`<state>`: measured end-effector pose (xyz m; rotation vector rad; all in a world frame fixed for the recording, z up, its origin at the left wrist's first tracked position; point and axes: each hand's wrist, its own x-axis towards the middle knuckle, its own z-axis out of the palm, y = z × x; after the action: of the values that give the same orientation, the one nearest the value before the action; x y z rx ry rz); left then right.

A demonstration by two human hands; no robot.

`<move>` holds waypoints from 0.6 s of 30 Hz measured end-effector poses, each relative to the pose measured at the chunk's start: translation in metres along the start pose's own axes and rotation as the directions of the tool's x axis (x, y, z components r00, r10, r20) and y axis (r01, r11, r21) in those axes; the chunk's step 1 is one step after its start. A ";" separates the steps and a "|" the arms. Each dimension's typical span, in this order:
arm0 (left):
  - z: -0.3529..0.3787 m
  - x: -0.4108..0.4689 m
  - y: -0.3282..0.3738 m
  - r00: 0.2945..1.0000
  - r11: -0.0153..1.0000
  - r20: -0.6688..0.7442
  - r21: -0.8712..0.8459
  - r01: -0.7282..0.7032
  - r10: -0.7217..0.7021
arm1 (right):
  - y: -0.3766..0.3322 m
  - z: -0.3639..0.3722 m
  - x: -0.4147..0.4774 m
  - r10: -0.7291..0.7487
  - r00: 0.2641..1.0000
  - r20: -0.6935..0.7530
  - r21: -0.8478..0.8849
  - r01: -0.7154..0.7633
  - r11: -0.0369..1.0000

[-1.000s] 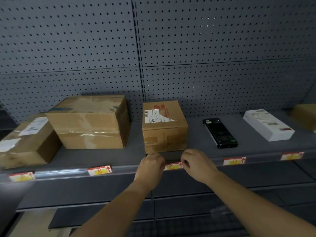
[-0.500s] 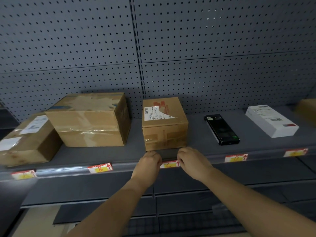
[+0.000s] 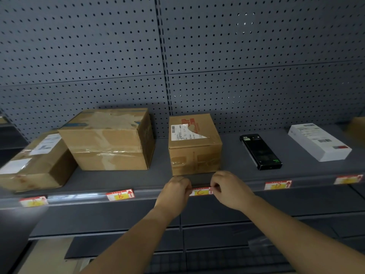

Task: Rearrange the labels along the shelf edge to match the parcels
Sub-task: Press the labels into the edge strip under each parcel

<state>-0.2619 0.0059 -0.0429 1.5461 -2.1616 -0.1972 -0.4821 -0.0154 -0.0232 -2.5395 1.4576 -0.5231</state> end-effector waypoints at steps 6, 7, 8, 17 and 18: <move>-0.052 -0.039 -0.033 0.990 0.993 -0.139 0.120 0.009 0.008 | -0.056 0.003 0.017 -0.059 0.996 -0.070 0.146 0.069 0.987; -0.063 -0.049 -0.045 0.988 0.990 -0.152 0.135 0.049 -0.028 | -0.070 0.007 0.022 -0.085 0.994 -0.075 0.155 0.096 0.983; -0.075 -0.059 -0.056 0.985 0.985 -0.164 0.151 0.083 -0.058 | -0.084 0.012 0.027 -0.108 0.991 -0.077 0.161 0.120 0.980; -0.135 -0.107 -0.167 0.973 0.963 -0.184 0.205 0.176 -0.138 | -0.198 0.067 0.083 -0.155 0.985 -0.074 0.156 0.165 0.974; -0.136 -0.107 -0.176 0.978 0.969 -0.168 0.189 0.156 -0.125 | -0.205 0.073 0.087 -0.139 0.988 -0.065 0.150 0.147 0.978</move>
<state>-0.0224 0.0633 -0.0213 1.7671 -2.0021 0.0978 -0.2499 0.0123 -0.0077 -2.5372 1.2047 -0.7037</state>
